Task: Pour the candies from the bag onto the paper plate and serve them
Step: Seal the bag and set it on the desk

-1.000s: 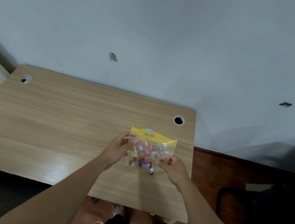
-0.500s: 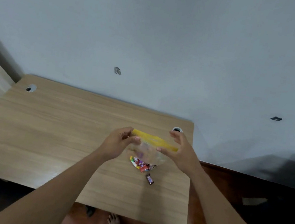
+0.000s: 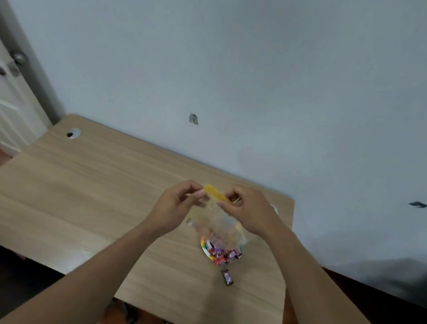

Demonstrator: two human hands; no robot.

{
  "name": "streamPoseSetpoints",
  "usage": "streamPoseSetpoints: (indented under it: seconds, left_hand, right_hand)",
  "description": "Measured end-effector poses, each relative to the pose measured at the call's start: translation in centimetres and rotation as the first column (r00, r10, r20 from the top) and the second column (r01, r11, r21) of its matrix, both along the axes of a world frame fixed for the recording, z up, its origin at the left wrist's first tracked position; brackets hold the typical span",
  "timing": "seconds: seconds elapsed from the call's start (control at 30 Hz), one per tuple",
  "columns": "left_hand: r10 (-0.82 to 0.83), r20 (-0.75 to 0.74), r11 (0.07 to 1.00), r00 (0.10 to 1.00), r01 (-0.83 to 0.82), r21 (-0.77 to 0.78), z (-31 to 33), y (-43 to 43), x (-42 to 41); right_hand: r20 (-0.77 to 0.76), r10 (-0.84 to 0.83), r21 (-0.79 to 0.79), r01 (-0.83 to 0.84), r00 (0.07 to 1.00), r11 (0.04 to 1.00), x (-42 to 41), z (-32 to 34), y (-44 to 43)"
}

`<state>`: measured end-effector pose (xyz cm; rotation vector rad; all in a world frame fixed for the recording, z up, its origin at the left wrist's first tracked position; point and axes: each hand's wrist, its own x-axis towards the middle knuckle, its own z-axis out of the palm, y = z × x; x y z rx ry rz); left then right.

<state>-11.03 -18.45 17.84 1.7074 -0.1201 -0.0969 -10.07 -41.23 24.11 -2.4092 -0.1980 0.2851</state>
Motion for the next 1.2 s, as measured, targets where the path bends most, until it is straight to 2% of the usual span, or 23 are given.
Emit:
streamPoseSetpoints:
  seconds: [0.17, 0.47, 0.73, 0.87, 1.0, 1.2]
  left_hand:
    - [0.028, 0.013, 0.998, 1.0, -0.029, 0.064, 1.0, 1.5, -0.1]
    - [0.162, 0.051, 0.987, 0.985, -0.161, -0.028, 1.3, 3.4, -0.1]
    - [0.271, 0.207, 0.938, 0.94, -0.306, 0.16, 2.2, 3.7, -1.2]
    - [0.333, 0.172, 0.915, 0.927, -0.361, 0.178, 2.3, 4.1, -1.6]
    - [0.385, 0.098, 0.914, 0.918, -0.394, 0.102, 3.0, 5.0, -1.6]
    - [0.355, 0.058, 0.932, 0.933, -0.358, 0.061, 3.4, 6.4, -2.1]
  right_hand:
    - [0.053, 0.104, 0.008, -0.104, 0.993, 0.995, 0.7, 0.7, 2.7]
    - [0.073, 0.158, -0.045, -0.155, 0.985, 0.987, 2.1, 1.6, 6.2]
    - [0.135, 0.184, -0.08, -0.174, 0.974, 0.981, 1.6, 1.6, 9.1]
    - [0.153, 0.189, -0.116, -0.172, 0.97, 0.978, 1.5, 1.4, 10.1]
    - [0.19, 0.19, -0.132, -0.167, 0.963, 0.977, 1.8, 1.3, 10.6]
    - [0.178, 0.241, -0.163, -0.213, 0.954, 0.963, 2.3, 1.2, 10.8]
